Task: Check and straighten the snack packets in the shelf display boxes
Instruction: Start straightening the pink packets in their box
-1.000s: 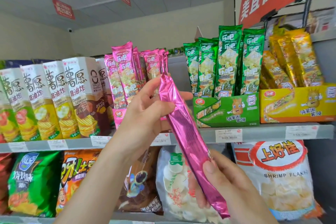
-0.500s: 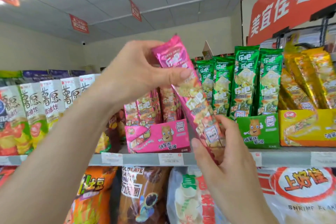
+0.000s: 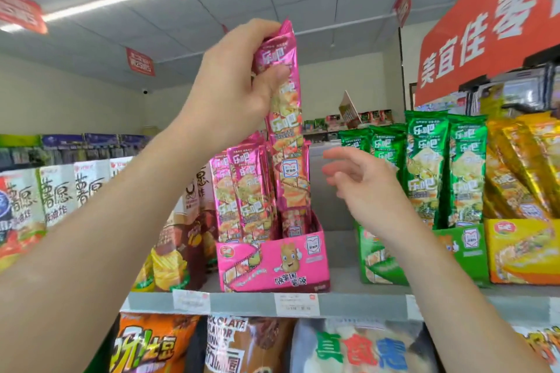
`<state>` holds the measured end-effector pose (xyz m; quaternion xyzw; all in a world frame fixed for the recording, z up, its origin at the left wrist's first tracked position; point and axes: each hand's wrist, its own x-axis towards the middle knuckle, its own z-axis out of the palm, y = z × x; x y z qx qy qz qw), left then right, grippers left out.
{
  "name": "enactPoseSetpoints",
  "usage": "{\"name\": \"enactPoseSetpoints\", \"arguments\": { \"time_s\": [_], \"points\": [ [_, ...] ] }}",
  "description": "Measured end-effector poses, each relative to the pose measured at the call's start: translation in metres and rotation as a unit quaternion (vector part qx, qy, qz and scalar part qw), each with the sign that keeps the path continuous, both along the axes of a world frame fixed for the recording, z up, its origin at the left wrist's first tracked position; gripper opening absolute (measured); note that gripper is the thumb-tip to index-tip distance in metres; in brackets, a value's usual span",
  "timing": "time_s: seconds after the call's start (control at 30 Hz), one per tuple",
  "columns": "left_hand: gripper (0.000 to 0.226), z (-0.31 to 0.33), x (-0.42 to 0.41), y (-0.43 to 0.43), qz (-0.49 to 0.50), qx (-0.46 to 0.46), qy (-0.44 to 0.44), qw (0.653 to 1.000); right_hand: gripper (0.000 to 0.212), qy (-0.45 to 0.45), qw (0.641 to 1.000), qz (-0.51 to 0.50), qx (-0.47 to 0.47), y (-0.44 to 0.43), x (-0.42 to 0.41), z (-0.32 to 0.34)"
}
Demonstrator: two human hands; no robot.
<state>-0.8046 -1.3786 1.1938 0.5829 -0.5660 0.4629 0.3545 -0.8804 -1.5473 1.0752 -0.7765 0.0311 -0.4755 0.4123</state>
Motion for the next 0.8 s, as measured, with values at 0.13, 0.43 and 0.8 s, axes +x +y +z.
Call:
{"name": "enactPoseSetpoints", "arguments": {
  "time_s": [0.13, 0.43, 0.8],
  "points": [
    [0.035, -0.010, 0.009, -0.004, 0.023, 0.032, 0.009, 0.999, 0.026, 0.110, 0.990, -0.029, -0.082, -0.005, 0.035, 0.011],
    [0.040, -0.027, 0.026, 0.003, 0.133, 0.235, 0.012, 0.963, 0.021, 0.175, 0.976, -0.062, -0.117, -0.001, 0.059, -0.002],
    [0.080, -0.040, 0.034, 0.012, 0.188, 0.303, -0.041, 0.933, 0.017, 0.079, 0.997, 0.007, 0.016, 0.010, 0.046, 0.012]
  ]
}}
